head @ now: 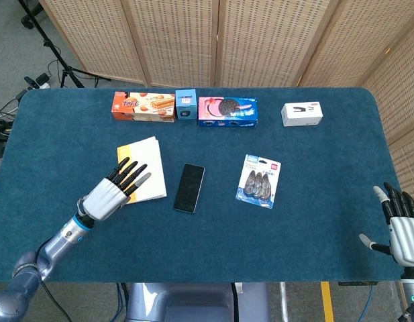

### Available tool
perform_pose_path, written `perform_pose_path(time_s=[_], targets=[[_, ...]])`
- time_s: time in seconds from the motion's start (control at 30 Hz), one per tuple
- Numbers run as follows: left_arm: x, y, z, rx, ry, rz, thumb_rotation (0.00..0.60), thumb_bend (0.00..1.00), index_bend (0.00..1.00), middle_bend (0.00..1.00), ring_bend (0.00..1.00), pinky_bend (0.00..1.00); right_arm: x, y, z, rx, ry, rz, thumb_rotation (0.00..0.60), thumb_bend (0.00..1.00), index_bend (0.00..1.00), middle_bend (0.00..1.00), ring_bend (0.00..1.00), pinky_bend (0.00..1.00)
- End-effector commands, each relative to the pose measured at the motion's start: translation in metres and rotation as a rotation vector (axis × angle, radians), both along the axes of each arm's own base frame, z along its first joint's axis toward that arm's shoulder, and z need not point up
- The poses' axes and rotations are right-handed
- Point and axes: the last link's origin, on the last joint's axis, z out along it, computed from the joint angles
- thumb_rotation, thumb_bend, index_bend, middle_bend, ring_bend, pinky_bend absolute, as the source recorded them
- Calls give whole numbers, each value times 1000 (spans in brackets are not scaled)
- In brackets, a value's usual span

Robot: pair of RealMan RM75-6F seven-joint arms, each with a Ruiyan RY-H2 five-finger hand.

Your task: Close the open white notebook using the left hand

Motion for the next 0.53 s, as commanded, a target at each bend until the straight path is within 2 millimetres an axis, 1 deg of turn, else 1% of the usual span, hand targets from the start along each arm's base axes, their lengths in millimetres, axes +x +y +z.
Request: perform_pose_path(time_s=[0.03, 0.1, 0.13, 0.23, 0.27, 0.3, 0.4, 0.43, 0.53], targets=[[7, 1, 2, -5, -79, 8, 600, 157, 0, 0, 0, 0, 0, 0, 1, -1, -3, -2, 600, 0, 0, 0, 0, 0], [6, 1, 8, -1, -136, 21, 600, 157, 0, 0, 0, 0, -1, 0, 2, -4, -4, -2, 600, 0, 0, 0, 0, 0], [2, 0, 16, 3, -201, 55, 600, 154, 0, 0, 0, 0, -1, 0, 2, -5, -8, -3, 600, 0, 0, 0, 0, 0], [-5, -1, 26, 5, -258, 98, 600, 101, 0, 0, 0, 0, -1, 0, 3, -6, -10, -3, 600, 0, 0, 0, 0, 0], [-13, -3, 33, 11, -298, 149, 600, 73, 0, 0, 0, 0, -1, 0, 3, -7, -12, -2, 600, 0, 0, 0, 0, 0], [-17, -4, 37, 12, -319, 176, 600, 53, 0, 0, 0, 0, -1, 0, 4, -7, -13, -1, 600, 0, 0, 0, 0, 0], [-34, -13, 52, -1, -392, 288, 600, 41, 0, 0, 0, 0, 0, 1, 4, -9, -16, 5, 600, 0, 0, 0, 0, 0], [-53, -22, 65, 11, -444, 389, 600, 39, 0, 0, 0, 0, 1, 1, 4, -9, -15, 11, 600, 0, 0, 0, 0, 0], [-72, -39, 84, -10, -507, 515, 600, 38, 0, 0, 0, 0, 3, 3, 3, -10, -12, 18, 600, 0, 0, 0, 0, 0]])
